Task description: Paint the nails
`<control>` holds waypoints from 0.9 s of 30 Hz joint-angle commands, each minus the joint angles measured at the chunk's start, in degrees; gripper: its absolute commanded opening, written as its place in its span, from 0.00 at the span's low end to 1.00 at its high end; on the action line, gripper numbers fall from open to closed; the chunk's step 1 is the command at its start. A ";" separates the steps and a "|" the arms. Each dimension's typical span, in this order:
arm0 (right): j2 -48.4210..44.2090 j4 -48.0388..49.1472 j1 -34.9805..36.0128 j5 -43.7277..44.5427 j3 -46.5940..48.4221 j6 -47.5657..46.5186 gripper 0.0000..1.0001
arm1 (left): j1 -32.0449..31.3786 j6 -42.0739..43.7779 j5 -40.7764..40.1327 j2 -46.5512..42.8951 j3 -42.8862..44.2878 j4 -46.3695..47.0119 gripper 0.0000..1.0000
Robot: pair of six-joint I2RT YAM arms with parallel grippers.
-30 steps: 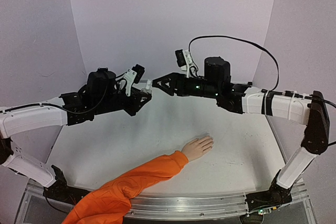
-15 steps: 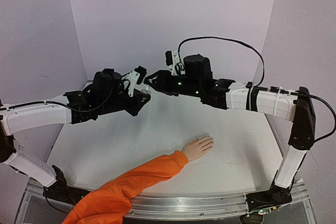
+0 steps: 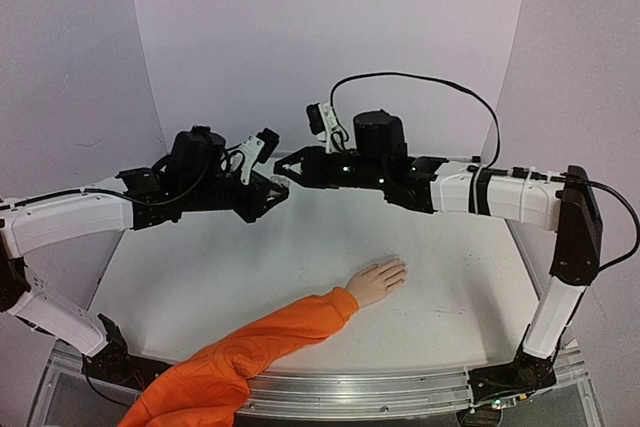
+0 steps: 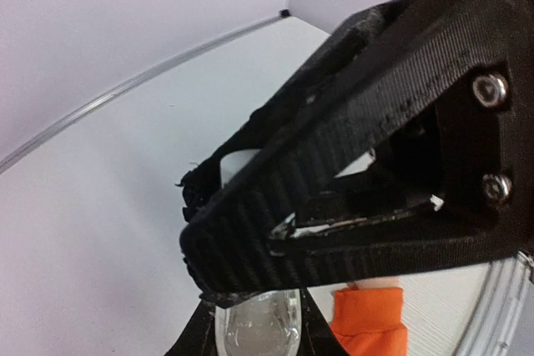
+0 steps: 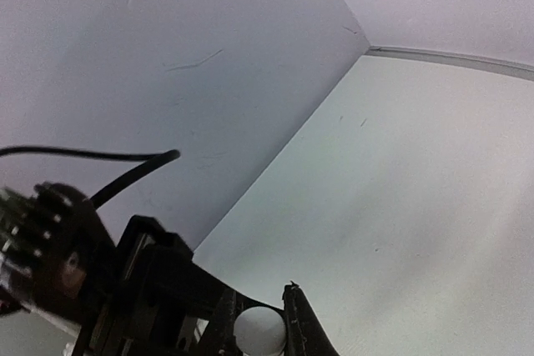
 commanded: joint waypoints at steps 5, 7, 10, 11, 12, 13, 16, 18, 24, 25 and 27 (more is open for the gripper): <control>-8.45 40.83 -0.05 -63.50 -12.03 -0.65 0.00 | 7.04 -6.52 74.68 -0.32 9.19 9.03 0.00; -10.52 40.37 -0.23 -62.40 -14.25 -2.34 0.00 | 7.04 -6.46 74.68 -0.47 9.40 9.21 0.00; -11.14 37.78 -1.18 -58.28 -15.70 -4.32 0.01 | 7.09 -4.77 69.05 -1.11 8.39 9.22 0.00; -11.05 37.05 -1.20 -56.85 -15.59 -4.72 0.03 | 7.05 -4.75 67.05 -0.92 8.22 9.22 0.00; -10.91 35.94 -1.21 -55.38 -15.38 -5.11 0.05 | 7.04 -4.97 64.83 -0.63 8.24 9.22 0.00; -10.97 34.53 -1.22 -53.82 -15.21 -5.60 0.08 | 7.04 -5.19 62.20 -0.45 8.08 9.22 0.00; -12.31 28.10 -1.82 -46.49 -14.84 -8.94 0.31 | 7.04 -4.72 52.04 -0.78 6.87 9.22 0.00; -13.92 23.48 -2.88 -41.10 -14.84 -11.27 0.43 | 6.94 -3.48 42.27 -2.21 5.10 9.01 0.00; -17.35 14.73 -5.19 -27.76 -16.06 -14.07 0.71 | 5.12 -1.13 12.30 -3.75 3.32 3.52 0.00; -17.16 12.85 -5.24 -25.63 -15.41 -14.09 0.74 | 4.46 -0.46 9.28 -3.05 4.43 0.56 0.00; -15.68 8.29 -5.21 -21.06 -13.15 -13.40 0.77 | 2.70 1.10 2.74 -1.15 7.73 -4.66 0.00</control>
